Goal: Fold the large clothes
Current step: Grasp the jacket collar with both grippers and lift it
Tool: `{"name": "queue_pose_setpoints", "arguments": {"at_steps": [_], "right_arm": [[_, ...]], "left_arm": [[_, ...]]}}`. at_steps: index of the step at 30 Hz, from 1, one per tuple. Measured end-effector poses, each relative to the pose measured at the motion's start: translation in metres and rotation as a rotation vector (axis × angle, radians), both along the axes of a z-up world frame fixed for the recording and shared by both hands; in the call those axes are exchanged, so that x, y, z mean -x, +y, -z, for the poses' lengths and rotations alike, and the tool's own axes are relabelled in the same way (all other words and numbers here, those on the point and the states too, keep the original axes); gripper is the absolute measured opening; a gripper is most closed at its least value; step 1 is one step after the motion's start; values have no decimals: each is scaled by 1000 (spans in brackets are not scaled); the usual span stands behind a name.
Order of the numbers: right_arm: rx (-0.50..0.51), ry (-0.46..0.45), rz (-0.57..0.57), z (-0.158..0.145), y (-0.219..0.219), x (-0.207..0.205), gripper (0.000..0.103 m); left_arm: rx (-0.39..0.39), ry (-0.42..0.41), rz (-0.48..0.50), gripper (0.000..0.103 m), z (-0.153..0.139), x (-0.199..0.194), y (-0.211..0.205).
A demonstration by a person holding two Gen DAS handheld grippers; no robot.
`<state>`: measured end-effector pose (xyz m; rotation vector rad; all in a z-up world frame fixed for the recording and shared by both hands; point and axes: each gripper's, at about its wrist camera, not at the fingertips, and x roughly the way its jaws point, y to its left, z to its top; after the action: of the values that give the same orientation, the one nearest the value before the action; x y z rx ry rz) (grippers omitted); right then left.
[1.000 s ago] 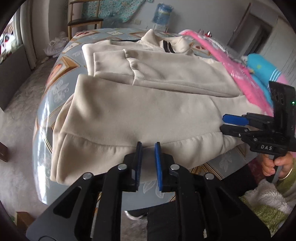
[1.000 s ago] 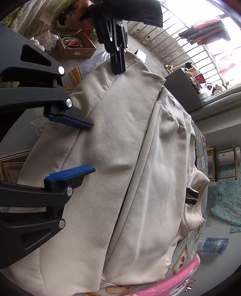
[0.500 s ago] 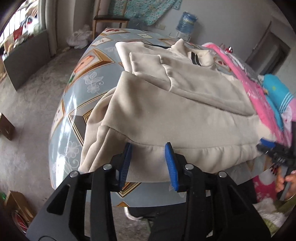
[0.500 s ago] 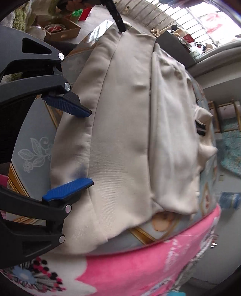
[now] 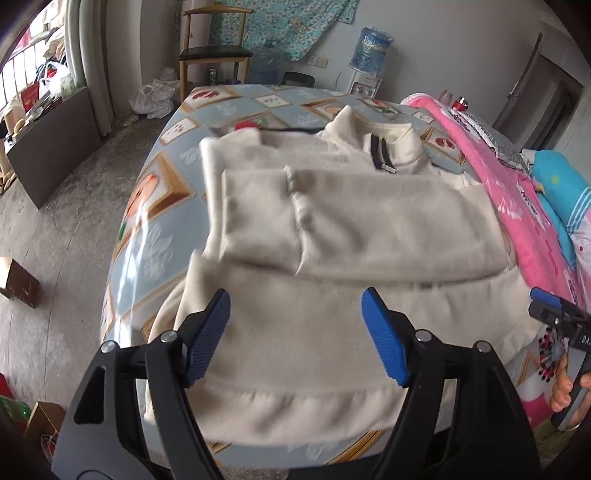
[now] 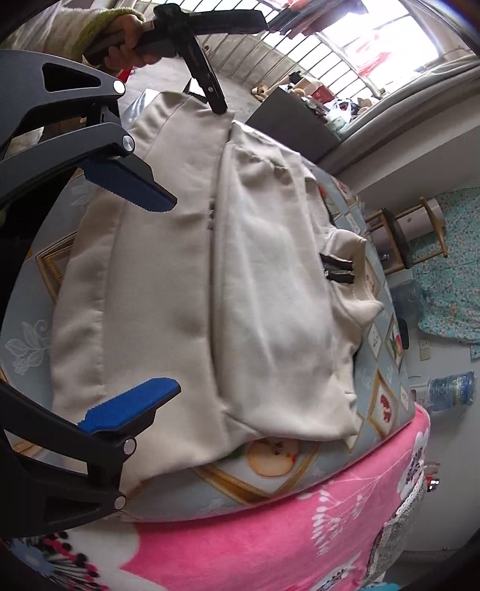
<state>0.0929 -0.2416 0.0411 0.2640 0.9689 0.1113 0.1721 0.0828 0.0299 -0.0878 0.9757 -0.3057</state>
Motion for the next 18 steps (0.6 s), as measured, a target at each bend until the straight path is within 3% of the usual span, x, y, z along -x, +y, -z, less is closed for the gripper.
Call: {"name": "queue_pose_setpoints", "arguments": {"at_steps": [6,9,13,18], "right_arm": [[-64,-37,-23,-43,-11,-62,89],[-44,-54,-34,-60,-17,-117,90],[-48,5,-27,-56,-23,-197,91],[21,110,4,-27,-23,-304,91]], "left_arm": [[-29,-41,41,78,-37,-72,-37],[-50,-59,46,79,-48,-118,-58],[-45,-42,44,83,-49,-185,-88],[-66,38,-9,83,-27,-271,-121]]}}
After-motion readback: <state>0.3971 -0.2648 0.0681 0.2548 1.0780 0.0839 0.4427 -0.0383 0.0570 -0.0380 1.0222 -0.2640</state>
